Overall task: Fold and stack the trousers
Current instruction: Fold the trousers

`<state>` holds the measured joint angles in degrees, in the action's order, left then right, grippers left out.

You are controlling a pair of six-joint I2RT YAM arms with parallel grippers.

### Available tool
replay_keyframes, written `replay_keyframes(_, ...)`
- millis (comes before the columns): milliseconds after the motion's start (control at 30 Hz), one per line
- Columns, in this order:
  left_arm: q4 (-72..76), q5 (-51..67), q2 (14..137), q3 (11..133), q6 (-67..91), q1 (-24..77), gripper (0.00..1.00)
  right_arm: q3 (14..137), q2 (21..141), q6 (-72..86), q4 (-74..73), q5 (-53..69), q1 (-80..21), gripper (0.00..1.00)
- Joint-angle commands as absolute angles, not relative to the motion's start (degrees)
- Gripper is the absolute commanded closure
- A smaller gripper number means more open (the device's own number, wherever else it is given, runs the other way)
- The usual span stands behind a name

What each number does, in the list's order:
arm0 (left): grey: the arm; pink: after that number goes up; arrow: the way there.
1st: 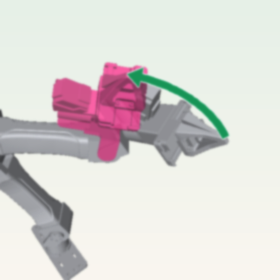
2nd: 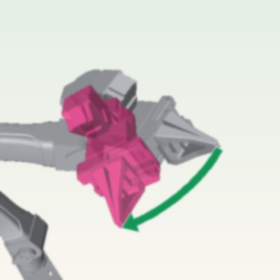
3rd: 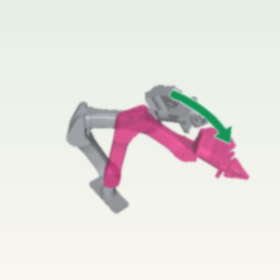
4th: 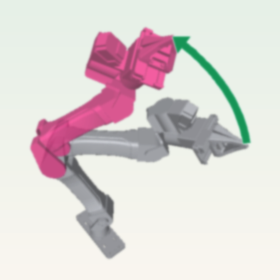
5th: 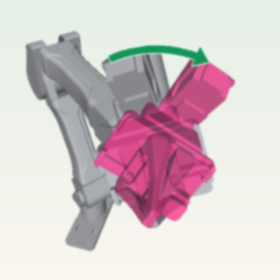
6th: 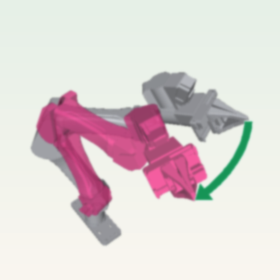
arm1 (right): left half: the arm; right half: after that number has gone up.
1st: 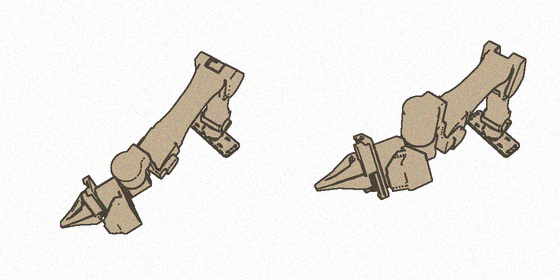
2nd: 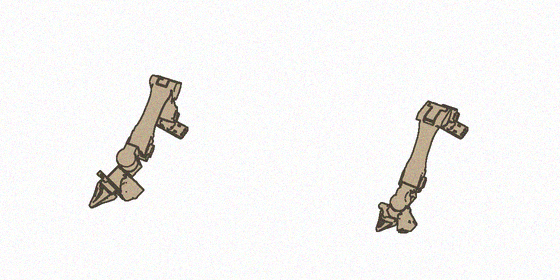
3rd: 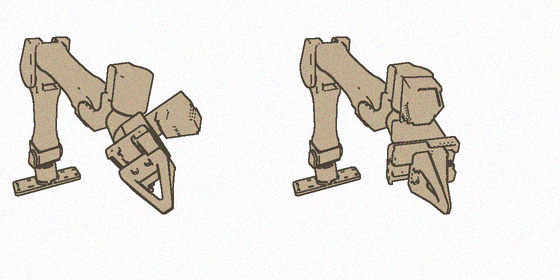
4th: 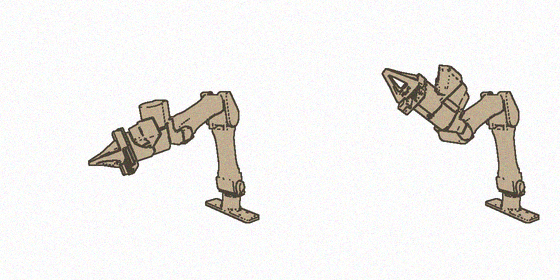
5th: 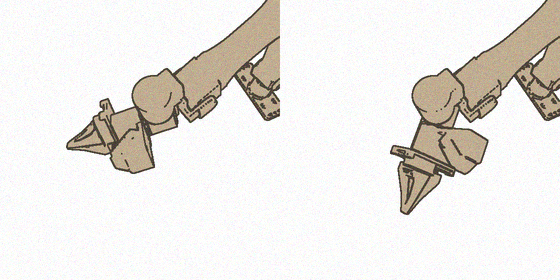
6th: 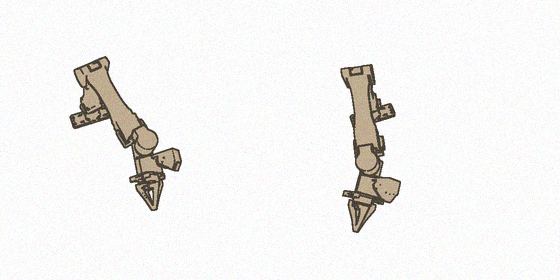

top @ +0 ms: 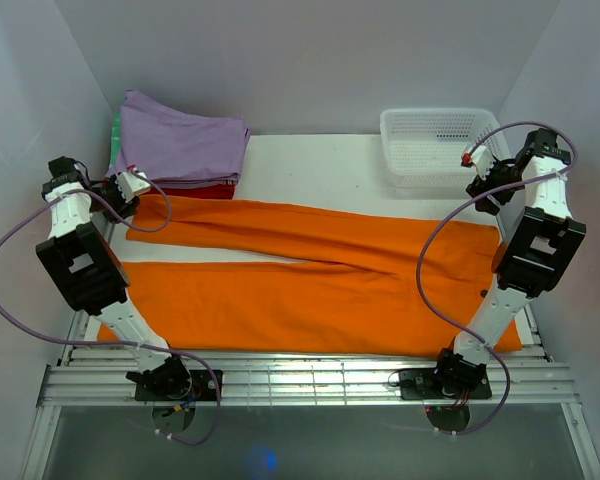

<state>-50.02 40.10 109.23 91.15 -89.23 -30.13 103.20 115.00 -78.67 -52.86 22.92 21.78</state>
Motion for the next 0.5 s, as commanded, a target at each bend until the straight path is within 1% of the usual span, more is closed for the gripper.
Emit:
replay_keyframes(0,-49.2,41.5,110.2,94.4,-88.2,-29.2,0.47,102.8,112.3,-80.6,-54.4,24.3,22.2,0.25)
replay_keyframes(267,-49.0,39.5,114.5,97.3,-88.4,-26.7,0.49,105.0,113.4,-84.2,-57.7,24.3,22.5,0.25)
replay_keyframes(367,-49.0,39.2,115.4,97.0,-88.4,-25.9,0.55,106.6,113.7,-85.3,-60.0,24.9,22.7,0.25)
replay_keyframes(400,-49.0,39.0,115.6,96.9,-88.2,-25.5,0.61,106.6,113.7,-85.9,-60.3,25.0,22.8,0.25)
replay_keyframes(467,-49.0,39.2,115.3,96.3,-88.1,-25.2,0.68,106.6,113.6,-86.4,-60.3,25.2,23.0,0.24)
